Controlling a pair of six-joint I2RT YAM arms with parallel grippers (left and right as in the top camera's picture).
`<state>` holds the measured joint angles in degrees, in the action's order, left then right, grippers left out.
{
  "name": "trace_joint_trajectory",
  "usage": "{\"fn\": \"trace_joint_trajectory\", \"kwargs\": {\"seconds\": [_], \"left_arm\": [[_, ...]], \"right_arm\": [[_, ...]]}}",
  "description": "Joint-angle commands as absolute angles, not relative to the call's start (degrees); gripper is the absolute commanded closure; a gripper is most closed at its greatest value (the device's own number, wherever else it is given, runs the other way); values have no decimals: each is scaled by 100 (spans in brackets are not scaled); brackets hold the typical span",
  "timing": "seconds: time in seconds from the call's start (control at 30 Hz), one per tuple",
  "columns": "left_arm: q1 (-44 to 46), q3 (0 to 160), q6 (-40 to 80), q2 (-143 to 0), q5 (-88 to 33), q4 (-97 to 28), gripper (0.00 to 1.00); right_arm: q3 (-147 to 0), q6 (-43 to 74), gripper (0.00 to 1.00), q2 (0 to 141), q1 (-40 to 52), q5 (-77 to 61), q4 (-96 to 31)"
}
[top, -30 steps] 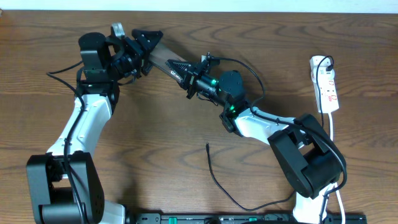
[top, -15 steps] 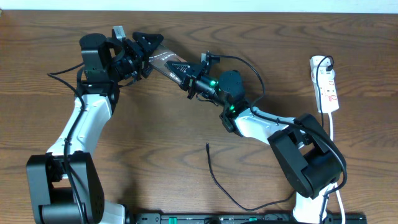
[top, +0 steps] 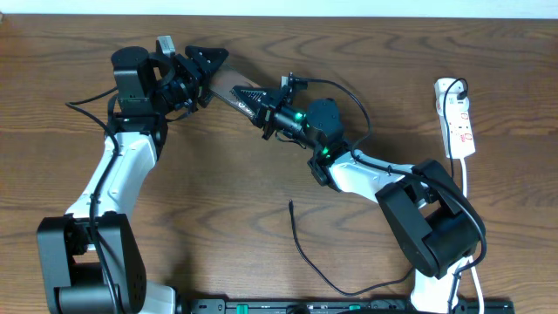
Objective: Plug charger to phone and switch on socket
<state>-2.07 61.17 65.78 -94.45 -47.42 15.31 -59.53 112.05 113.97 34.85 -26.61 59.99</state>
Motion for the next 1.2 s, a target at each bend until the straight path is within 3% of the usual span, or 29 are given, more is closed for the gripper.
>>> {"fn": "trace_joint_trajectory", "kwargs": {"seconds": [0.0,0.23,0.4,0.67,0.83,1.17], "left_arm": [[-228,6145,6497,-9441,-4692,1553,29],[-228,6145,6497,-9441,-4692,1553,29],[-228,6145,6497,-9441,-4689,1553,39],[-228,6145,6501,-9441,-4689,1553,40],[-228,6145,6501,-9441,-4654,1549,54],[-228,6145,6501,-9441,-4582,1549,67]], "right_arm": [[-6031,11531,99,11351,3542,-2738,6086],[-6031,11563,98,11351,3559,-2735,6045],[-6031,11563,98,11351,3573,-2735,6045],[-6031,11563,98,11351,3573,-2729,6045],[-6031,11563,98,11351,3575,-2727,6042],[-6031,11566,98,11351,3597,-2722,6042]]}}
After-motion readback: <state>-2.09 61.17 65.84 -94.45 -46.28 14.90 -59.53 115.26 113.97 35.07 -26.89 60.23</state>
